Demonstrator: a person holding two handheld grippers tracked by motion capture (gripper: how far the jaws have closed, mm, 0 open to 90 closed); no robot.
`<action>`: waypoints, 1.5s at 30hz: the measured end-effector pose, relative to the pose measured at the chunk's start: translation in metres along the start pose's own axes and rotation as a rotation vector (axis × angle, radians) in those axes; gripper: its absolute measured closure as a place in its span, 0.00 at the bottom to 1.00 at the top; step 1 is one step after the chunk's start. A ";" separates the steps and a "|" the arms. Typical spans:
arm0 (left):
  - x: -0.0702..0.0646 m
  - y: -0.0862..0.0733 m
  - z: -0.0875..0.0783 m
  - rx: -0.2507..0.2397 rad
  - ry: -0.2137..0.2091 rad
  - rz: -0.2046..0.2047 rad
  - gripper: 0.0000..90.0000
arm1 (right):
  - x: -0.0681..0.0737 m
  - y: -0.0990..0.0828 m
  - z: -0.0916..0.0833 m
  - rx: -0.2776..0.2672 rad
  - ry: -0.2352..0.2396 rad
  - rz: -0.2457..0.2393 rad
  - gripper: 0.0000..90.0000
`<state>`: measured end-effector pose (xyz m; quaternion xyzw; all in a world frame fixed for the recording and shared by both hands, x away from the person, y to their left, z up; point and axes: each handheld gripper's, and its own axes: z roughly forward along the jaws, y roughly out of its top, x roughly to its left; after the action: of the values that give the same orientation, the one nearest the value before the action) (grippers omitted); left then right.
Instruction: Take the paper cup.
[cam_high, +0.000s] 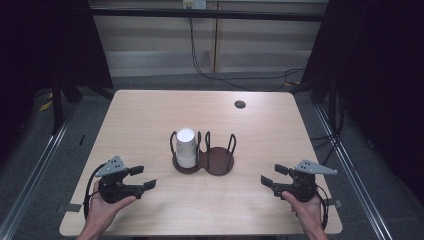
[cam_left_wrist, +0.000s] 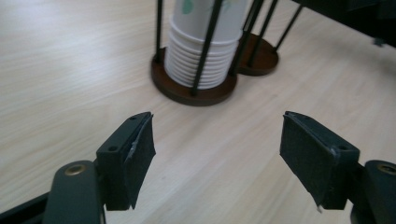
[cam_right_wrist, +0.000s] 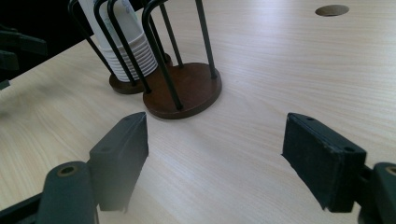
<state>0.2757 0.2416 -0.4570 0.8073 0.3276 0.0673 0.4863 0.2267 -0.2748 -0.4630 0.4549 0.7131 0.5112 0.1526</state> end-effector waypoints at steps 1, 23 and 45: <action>-0.001 0.004 0.003 0.023 -0.022 0.009 0.32 | 0.001 0.000 0.001 0.003 -0.004 -0.007 0.25; -0.014 0.084 0.015 0.068 -0.063 0.134 0.39 | 0.009 -0.001 0.003 0.032 0.021 -0.039 0.26; -0.006 0.139 0.024 0.109 -0.023 0.195 0.38 | 0.010 0.000 0.006 0.043 0.038 -0.039 0.25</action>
<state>0.3456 0.1766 -0.3532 0.8612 0.2453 0.0872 0.4366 0.2253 -0.2635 -0.4632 0.4344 0.7355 0.5009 0.1392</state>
